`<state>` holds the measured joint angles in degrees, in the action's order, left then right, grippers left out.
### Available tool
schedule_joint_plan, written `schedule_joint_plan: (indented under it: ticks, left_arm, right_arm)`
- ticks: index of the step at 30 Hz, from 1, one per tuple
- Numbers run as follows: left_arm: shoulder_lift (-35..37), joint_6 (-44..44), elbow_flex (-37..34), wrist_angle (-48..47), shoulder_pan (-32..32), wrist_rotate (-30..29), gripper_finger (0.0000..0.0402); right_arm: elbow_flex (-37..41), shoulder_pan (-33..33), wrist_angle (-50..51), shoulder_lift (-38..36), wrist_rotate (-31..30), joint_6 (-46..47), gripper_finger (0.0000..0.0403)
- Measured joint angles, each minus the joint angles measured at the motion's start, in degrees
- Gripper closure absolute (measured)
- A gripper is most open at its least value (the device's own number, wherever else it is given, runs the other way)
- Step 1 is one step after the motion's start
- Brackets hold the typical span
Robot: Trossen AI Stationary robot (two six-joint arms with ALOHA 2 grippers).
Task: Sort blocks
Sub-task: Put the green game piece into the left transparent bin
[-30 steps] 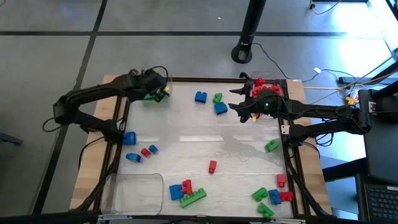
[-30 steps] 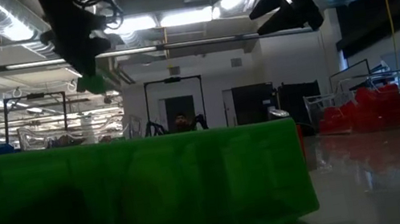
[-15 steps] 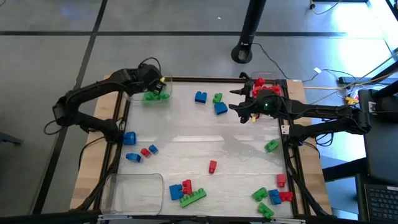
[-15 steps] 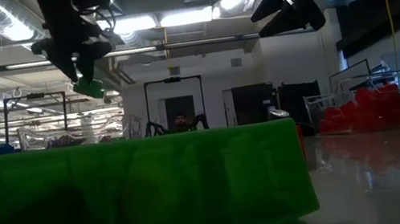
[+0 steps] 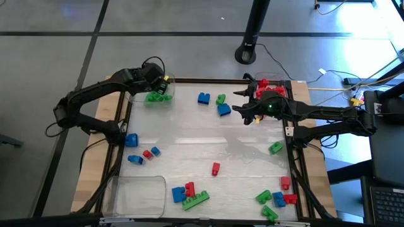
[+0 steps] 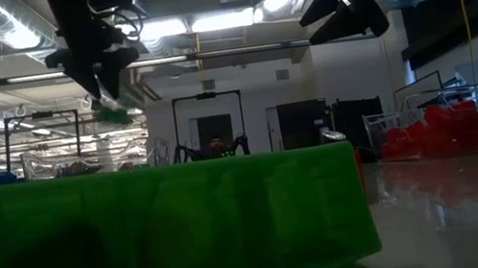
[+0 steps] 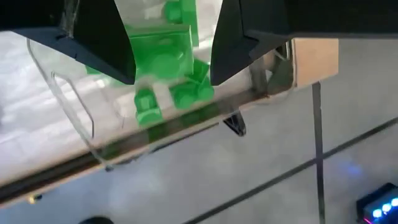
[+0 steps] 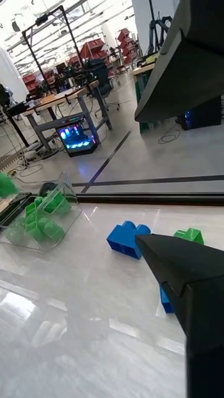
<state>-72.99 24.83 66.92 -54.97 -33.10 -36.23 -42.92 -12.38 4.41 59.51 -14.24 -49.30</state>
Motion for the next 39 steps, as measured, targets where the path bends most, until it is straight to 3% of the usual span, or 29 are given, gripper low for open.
schedule_joint_plan:
  ticks: [2, 5, 7, 13, 23, 30, 39]
  left_arm:
    - [0.0, -0.1, 0.0, 0.89, 0.04, -0.59, 0.0204]
    - [-0.32, -1.23, 0.0, 0.62, 0.63, -7.46, 0.0204]
    - [-0.92, -0.67, 0.0, 0.51, 1.06, -8.5, 0.0204]
    - [-2.07, -4.36, 0.0, 2.94, 4.39, 3.93, 0.0204]
    - [-3.42, -10.13, 0.02, 20.05, 28.26, 14.81, 0.0204]
    - [-10.1, -8.79, 0.0, 23.76, 44.31, 14.47, 0.0204]
    - [-20.28, -2.91, 0.51, 31.97, 55.86, 14.3, 0.0204]
  right_arm:
    - [0.0, 0.0, 0.0, 0.0, 0.0, 0.0, 0.0094]
    - [0.0, 0.0, 0.0, 0.0, 0.0, -0.02, 0.0094]
    - [0.0, 0.0, 0.0, 0.0, 0.0, -0.02, 0.0094]
    - [0.0, 0.0, 0.0, 0.0, -0.02, -0.02, 0.0094]
    - [0.0, 0.0, 0.04, 0.0, -0.02, -0.02, 0.0094]
    - [0.0, 0.0, 1.08, 0.0, 1.36, 0.68, 0.0094]
    - [0.0, 0.04, 1.03, -0.01, 1.42, 1.24, 0.0094]
